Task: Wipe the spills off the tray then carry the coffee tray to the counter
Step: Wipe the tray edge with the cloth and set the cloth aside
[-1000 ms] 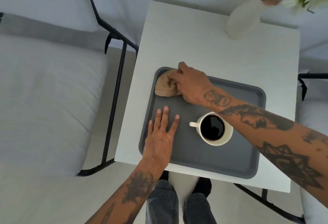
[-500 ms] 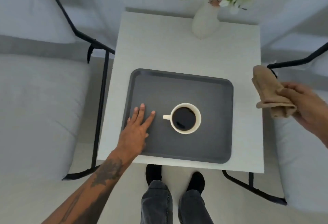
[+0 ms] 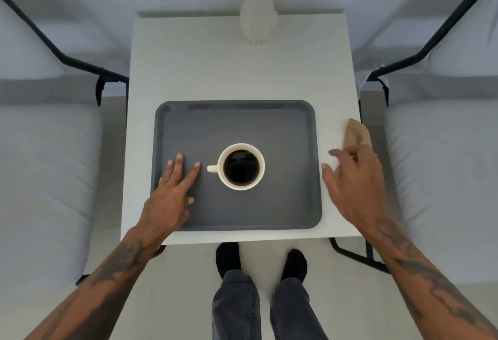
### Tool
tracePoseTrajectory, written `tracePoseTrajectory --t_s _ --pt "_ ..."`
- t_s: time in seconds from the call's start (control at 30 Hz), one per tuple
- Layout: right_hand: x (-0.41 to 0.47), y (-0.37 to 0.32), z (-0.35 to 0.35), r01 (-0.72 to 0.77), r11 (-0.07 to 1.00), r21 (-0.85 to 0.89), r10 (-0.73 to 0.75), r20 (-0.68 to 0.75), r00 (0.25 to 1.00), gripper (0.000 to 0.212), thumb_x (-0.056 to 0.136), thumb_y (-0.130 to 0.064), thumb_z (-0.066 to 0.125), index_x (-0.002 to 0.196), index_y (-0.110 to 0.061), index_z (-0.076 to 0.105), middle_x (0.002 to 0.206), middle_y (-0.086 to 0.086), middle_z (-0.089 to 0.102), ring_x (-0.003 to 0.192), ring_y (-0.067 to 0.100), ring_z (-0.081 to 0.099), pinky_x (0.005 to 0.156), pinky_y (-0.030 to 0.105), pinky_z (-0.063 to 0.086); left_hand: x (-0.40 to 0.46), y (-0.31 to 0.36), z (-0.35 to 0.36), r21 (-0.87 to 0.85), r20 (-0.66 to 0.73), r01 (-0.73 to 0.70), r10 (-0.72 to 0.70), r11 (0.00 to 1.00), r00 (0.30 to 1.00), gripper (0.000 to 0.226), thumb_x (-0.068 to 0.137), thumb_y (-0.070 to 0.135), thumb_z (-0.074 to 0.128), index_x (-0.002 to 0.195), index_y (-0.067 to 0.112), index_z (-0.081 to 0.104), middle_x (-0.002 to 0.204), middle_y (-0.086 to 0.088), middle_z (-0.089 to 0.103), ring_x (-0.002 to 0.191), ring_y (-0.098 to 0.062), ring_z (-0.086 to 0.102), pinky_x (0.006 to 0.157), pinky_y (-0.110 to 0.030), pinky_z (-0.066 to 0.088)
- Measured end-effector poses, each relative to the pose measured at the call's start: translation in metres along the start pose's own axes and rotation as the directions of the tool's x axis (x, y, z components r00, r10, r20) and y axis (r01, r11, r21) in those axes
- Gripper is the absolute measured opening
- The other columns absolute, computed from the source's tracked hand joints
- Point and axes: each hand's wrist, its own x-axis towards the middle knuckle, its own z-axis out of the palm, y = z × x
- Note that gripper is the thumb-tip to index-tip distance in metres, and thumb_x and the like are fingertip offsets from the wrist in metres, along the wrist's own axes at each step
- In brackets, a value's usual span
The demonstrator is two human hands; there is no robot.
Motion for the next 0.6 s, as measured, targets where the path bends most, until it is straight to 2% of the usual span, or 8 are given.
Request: tracePoseTrajectory --t_s 0.03,0.1,0.17,0.23,0.3,0.43,0.5,0.6 --pt "-0.004 -0.009 0.004 0.021 0.998 0.052 -0.023 0.029 0.999 0.03 0.088 -0.029 0.065 0.112 -0.011 0.066 0.112 0.015 0.054 0.084 0.021 0.049 0.069 0.03 0.042 0.0 0.001 -0.004 -0.026 -0.068 -0.002 0.001 1.0 0.998 0.075 0.089 0.014 0.068 0.154 0.021 0.032 0.166 -0.011 0.012 0.152 -0.034 0.014 0.11 -0.053 0.04" --pt "-0.018 -0.015 0.018 -0.084 0.989 0.124 0.069 0.124 0.99 0.031 0.089 -0.029 0.065 0.117 -0.016 0.065 0.121 0.012 0.049 0.093 0.018 0.045 0.073 0.031 0.045 -0.002 0.0 -0.01 -0.062 -0.283 0.016 -0.032 0.998 0.959 0.053 0.087 0.013 0.07 0.138 0.013 0.055 0.152 -0.019 0.042 0.138 -0.041 0.041 0.098 -0.055 0.049" --pt "-0.026 -0.014 0.029 -0.234 0.958 0.167 0.209 0.153 0.966 0.034 0.09 -0.027 0.063 0.123 -0.019 0.061 0.12 0.011 0.044 0.098 0.018 0.043 0.081 0.039 0.051 -0.005 -0.007 -0.016 -0.137 -0.449 0.114 -0.164 0.984 0.878 0.042 0.089 0.015 0.066 0.13 0.011 0.061 0.135 -0.021 0.054 0.12 -0.04 0.051 0.091 -0.051 0.049" --pt "-0.022 -0.016 0.033 -0.266 0.935 0.235 0.238 0.142 0.961 0.034 0.093 -0.022 0.06 0.127 -0.018 0.06 0.115 0.011 0.045 0.094 0.017 0.045 0.081 0.039 0.052 -0.006 -0.019 -0.018 -0.288 -0.41 0.232 -0.339 0.929 0.847 0.042 0.093 0.023 0.062 0.134 0.015 0.056 0.125 -0.019 0.053 0.108 -0.035 0.055 0.088 -0.045 0.048" --pt "-0.016 -0.021 0.037 -0.26 0.926 0.275 0.212 0.192 0.958 0.036 0.095 -0.02 0.058 0.131 -0.019 0.057 0.116 0.01 0.046 0.086 0.018 0.052 0.076 0.029 0.048 -0.005 -0.031 -0.015 -0.375 -0.33 0.261 -0.391 0.889 0.859 0.046 0.094 0.03 0.06 0.139 0.022 0.05 0.119 -0.015 0.053 0.093 -0.031 0.059 0.084 -0.043 0.051" --pt "-0.016 -0.025 0.048 -0.267 0.917 0.296 0.213 0.203 0.956 0.038 0.095 -0.029 0.057 0.133 -0.024 0.057 0.112 0.009 0.049 0.089 0.018 0.05 0.082 0.032 0.051 0.0 -0.039 -0.012 -0.384 -0.283 0.156 -0.277 0.91 0.918 0.06 0.093 0.035 0.062 0.148 0.034 0.039 0.103 -0.009 0.046 0.078 -0.022 0.052 0.078 -0.036 0.047" --pt "-0.015 -0.022 0.053 -0.293 0.891 0.346 0.233 0.206 0.95 0.043 0.093 -0.037 0.059 0.136 -0.029 0.054 0.108 0.006 0.049 0.091 0.017 0.051 0.082 0.022 0.048 0.003 -0.043 -0.013 -0.336 -0.234 0.148 -0.234 0.93 0.944 0.068 0.092 0.042 0.062 0.151 0.042 0.03 0.1 -0.007 0.041 0.077 -0.019 0.05 0.077 -0.032 0.045" --pt "-0.013 -0.023 0.059 -0.302 0.875 0.377 0.24 0.202 0.949 0.051 0.09 -0.041 0.063 0.139 -0.033 0.05 0.104 0.003 0.043 0.09 0.015 0.047 0.075 0.006 0.035 0.009 -0.053 -0.014 -0.3 -0.174 0.108 -0.166 0.948 0.971 0.069 0.091 0.045 0.06 0.151 0.047 0.026 0.096 -0.004 0.038 0.076 -0.016 0.047 0.078 -0.03 0.044"
